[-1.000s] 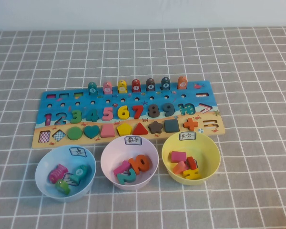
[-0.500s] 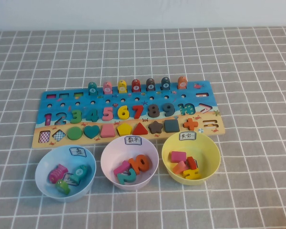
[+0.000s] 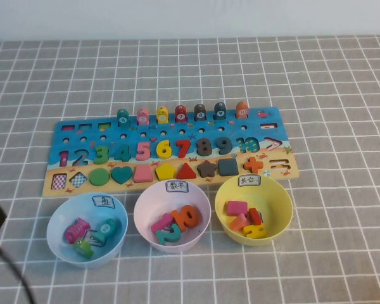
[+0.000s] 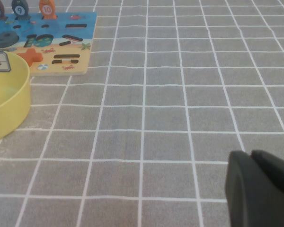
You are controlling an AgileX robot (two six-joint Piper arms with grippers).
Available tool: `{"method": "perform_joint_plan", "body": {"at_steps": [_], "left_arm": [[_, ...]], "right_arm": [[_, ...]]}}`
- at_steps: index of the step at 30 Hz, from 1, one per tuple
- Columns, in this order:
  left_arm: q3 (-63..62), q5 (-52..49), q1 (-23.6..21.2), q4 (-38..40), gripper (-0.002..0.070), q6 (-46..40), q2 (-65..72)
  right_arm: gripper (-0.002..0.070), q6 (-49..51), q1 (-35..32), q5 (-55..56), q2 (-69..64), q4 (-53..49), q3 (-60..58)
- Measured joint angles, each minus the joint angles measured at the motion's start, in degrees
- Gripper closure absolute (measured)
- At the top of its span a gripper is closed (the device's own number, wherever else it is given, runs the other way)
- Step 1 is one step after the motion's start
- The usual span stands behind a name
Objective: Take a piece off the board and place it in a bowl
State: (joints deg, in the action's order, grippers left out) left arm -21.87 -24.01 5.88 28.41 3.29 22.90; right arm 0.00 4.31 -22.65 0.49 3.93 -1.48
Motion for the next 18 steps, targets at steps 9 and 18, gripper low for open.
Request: {"method": "perform_joint_plan", "body": {"at_steps": [9,18], "left_arm": [[-23.4,-19.9,0.0,-9.2,0.068,-4.2,26.8],[-41.5,-27.2,0.0,-14.7,0.068,-5.5,49.1]], "right_arm": [[0.0694,0.0,0.0,0.0,0.0,0.0,0.0],[0.0694,0.0,0.0,0.0,0.0,0.0,0.0]]}}
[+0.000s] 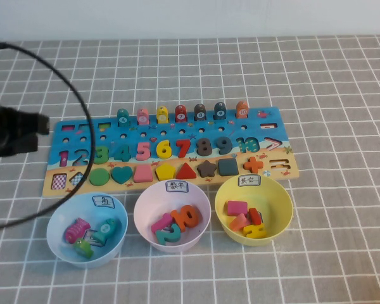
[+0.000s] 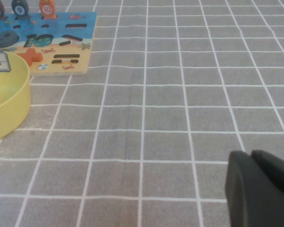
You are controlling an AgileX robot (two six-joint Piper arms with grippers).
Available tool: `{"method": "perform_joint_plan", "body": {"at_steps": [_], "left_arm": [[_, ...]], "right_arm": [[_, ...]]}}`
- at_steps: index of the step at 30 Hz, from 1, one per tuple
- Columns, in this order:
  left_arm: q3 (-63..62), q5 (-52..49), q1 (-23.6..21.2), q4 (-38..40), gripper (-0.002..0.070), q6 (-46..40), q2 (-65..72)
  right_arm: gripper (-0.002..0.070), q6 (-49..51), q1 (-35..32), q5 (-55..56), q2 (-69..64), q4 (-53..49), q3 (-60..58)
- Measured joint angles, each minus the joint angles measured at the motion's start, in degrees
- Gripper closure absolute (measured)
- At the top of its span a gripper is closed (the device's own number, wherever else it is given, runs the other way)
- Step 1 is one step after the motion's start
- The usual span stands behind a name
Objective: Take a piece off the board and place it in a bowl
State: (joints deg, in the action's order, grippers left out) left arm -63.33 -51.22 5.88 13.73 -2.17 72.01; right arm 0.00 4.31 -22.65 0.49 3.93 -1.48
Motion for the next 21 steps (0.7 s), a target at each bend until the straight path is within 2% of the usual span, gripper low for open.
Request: {"method": "perform_joint_plan", "body": {"at_steps": [4,7,16,21], "left_arm": [[-6.7,-3.7,1.0,-0.6,0.068,0.0,9.0],[-12.3,-7.2,3.4,-2.4,0.068,1.7,14.9],[-29.6,-17.8,10.3,-11.7,0.068,9.3,32.5],[-35.7,-18.7,11.1,-12.0,0.068,9.4,38.5]], "right_arm": [[0.0694,0.0,0.0,0.0,0.0,0.0,0.0],[0.0694,0.0,0.0,0.0,0.0,0.0,0.0],[0.0694,0.0,0.0,0.0,0.0,0.0,0.0],[0.0694,0.0,0.0,0.0,0.0,0.0,0.0]]}}
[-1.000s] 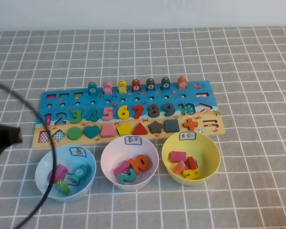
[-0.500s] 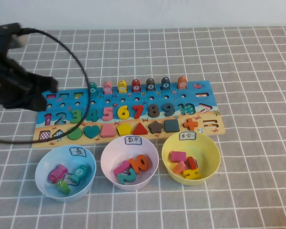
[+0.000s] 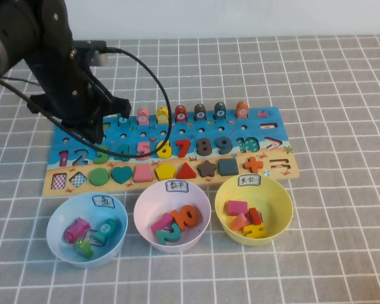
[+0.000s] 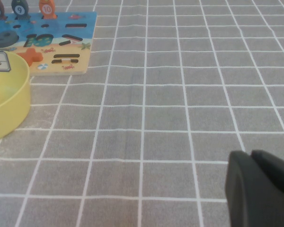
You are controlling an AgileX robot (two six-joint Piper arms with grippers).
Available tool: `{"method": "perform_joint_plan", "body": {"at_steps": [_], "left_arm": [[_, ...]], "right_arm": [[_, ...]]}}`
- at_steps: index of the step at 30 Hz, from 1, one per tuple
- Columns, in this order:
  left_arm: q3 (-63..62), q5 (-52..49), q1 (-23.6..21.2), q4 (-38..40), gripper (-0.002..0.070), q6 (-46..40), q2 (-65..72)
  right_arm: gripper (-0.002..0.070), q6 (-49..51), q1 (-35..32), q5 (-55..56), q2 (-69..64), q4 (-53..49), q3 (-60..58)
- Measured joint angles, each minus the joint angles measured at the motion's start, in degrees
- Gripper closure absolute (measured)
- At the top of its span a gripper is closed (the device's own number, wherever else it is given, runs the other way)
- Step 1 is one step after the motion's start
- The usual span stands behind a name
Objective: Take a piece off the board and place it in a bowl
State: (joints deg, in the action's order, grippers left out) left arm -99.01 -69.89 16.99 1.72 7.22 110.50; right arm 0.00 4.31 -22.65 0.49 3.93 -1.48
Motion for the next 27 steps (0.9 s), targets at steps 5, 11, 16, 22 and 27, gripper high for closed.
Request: {"method": "perform_joint_plan", "body": {"at_steps": [5,11,16,22,27], "left_arm": [[-2.0,-0.1,-0.7,-0.3,0.064,-4.9,3.3],[-2.4,-0.1,-1.7,-0.2,0.0431,-5.9,6.0],[-2.5,0.5,-1.9,-0.3,0.0377,-1.1,6.3],[-2.9,2.3,-1.9,-0.3,0.037,0.5,7.7],[-3.0,3.9,-1.9,-0.3,0.037,0.7,9.7]], "right_arm": [[0.0694,0.0,0.0,0.0,0.0,0.0,0.0],[0.0694,0.0,0.0,0.0,0.0,0.0,0.0],[0.0694,0.0,0.0,0.0,0.0,0.0,0.0],[0.0694,0.0,0.0,0.0,0.0,0.0,0.0],[0.0694,0.0,0.0,0.0,0.0,0.0,0.0]]}}
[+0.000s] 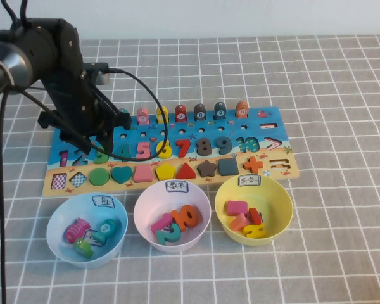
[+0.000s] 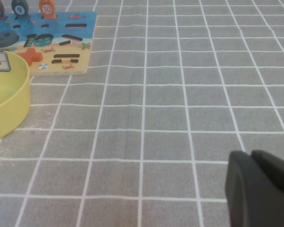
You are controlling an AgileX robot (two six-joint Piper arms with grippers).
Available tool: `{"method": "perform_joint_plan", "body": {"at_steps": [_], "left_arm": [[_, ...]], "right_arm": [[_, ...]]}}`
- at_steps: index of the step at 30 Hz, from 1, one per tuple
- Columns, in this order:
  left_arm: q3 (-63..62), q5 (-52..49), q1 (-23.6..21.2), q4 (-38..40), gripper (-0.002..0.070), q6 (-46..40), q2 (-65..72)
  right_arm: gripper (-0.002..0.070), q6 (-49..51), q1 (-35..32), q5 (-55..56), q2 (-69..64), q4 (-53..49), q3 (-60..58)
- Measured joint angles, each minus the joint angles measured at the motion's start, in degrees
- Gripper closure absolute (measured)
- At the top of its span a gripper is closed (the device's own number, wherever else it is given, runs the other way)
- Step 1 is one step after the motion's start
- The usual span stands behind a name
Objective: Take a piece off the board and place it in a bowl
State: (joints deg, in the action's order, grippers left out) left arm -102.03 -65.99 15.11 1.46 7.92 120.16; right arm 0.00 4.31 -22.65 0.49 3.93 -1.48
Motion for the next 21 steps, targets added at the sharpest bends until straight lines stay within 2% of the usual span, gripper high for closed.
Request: {"method": "perform_joint_plan", "body": {"at_steps": [21], "left_arm": [[0.0,2.5,0.0,-1.5,0.037,0.0,3.5]], "right_arm": [[0.0692,0.0,0.0,0.0,0.0,0.0,0.0]]}}
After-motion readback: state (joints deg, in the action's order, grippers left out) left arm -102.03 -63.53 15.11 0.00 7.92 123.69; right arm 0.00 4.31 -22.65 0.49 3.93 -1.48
